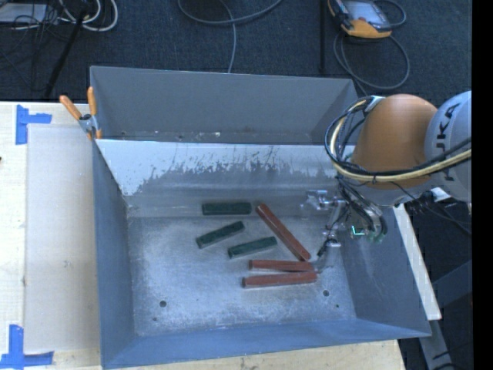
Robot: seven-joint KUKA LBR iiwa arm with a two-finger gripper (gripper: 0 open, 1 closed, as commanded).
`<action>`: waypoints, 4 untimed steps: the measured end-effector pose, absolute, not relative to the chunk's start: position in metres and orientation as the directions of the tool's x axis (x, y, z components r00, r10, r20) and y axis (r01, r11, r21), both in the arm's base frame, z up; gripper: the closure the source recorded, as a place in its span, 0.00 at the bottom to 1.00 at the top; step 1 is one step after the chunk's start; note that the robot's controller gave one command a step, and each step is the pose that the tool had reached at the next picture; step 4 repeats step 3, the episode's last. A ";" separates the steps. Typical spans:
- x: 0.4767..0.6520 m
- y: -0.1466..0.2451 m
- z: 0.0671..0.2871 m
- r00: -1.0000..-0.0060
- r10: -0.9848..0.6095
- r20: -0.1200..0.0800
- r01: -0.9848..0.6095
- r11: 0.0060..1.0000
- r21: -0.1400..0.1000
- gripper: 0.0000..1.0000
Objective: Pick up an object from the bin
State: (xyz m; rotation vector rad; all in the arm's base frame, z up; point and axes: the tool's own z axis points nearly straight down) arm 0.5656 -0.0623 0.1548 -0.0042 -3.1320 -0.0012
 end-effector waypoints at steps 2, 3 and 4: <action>0.514 -0.042 0.069 -0.999 0.036 0.002 0.036 0.999 0.000 1.00; 0.523 -0.033 0.211 -1.000 0.022 -0.009 0.022 1.000 0.000 1.00; 0.523 -0.033 0.211 -1.000 0.022 -0.009 0.022 1.000 0.000 1.00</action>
Offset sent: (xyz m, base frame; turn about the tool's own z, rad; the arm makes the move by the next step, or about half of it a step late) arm -0.0512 0.0195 -0.0848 0.0369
